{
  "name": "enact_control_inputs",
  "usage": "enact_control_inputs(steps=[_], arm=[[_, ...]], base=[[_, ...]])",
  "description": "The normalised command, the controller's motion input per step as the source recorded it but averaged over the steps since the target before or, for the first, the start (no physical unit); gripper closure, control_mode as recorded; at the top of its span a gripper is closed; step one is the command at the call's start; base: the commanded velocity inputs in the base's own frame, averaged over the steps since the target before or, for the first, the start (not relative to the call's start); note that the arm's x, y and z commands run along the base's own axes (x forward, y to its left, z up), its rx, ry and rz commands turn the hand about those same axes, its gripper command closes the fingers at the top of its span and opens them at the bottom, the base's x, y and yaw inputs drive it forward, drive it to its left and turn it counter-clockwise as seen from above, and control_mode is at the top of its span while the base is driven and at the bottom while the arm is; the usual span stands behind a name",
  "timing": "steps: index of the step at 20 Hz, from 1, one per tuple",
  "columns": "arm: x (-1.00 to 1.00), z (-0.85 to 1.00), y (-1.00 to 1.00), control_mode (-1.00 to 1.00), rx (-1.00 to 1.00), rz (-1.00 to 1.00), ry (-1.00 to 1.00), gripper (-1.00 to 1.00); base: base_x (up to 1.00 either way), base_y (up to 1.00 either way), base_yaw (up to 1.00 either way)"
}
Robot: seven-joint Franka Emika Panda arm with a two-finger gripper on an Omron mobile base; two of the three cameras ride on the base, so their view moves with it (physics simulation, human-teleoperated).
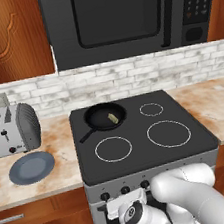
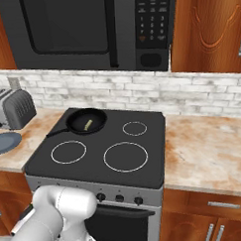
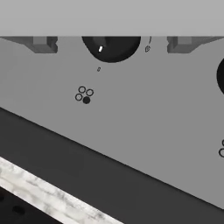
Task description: Pick up the butter stick and place it in the pan. Then turn on the burner for the pan.
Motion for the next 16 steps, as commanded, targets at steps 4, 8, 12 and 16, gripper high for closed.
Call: enact_control_inputs(steps=[4, 8, 12, 16], arm=[[0.06, -0.19, -0.64, -1.00, 0.13, 0.00, 0.00, -1.00], [0.11, -0.20, -0.60, -1.00, 0.12, 0.00, 0.00, -1.00], [0.25, -0.03, -0.54, -1.00, 0.11, 0.00, 0.00, -1.00], [0.27, 0.00, -0.55, -1.00, 0.12, 0.00, -0.01, -1.00]], base=[[0.00, 0.00, 0.00], [0.00, 0.00, 0.00], [0.00, 0.00, 0.00], [0.00, 0.00, 0.00]])
